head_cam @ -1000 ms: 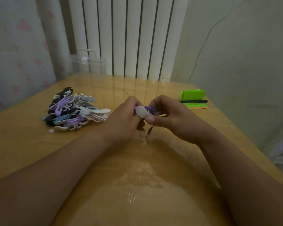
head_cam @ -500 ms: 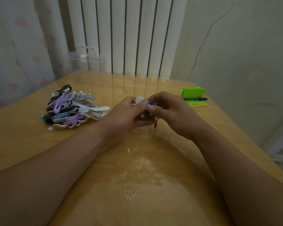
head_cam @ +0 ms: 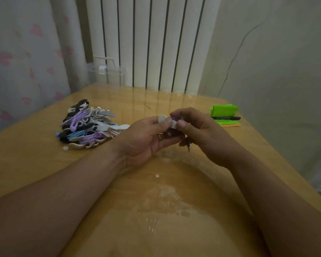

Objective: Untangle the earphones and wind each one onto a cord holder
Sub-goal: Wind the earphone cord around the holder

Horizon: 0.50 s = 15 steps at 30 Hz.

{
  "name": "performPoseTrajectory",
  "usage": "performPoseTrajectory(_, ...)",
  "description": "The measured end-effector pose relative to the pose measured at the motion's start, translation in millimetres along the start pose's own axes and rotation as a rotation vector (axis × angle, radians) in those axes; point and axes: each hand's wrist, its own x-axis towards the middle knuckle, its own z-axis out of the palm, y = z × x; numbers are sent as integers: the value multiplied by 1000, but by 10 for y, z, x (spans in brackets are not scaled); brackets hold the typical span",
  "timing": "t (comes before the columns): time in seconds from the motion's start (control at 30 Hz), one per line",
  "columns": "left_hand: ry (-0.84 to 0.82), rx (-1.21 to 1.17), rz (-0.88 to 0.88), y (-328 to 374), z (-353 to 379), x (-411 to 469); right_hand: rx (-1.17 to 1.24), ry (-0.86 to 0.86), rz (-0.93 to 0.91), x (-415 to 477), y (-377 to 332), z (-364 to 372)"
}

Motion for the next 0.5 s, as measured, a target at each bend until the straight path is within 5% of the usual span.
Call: performPoseTrajectory(0.5,28,363,109,6,-44,-10,8,-26,30,-15,22,-106)
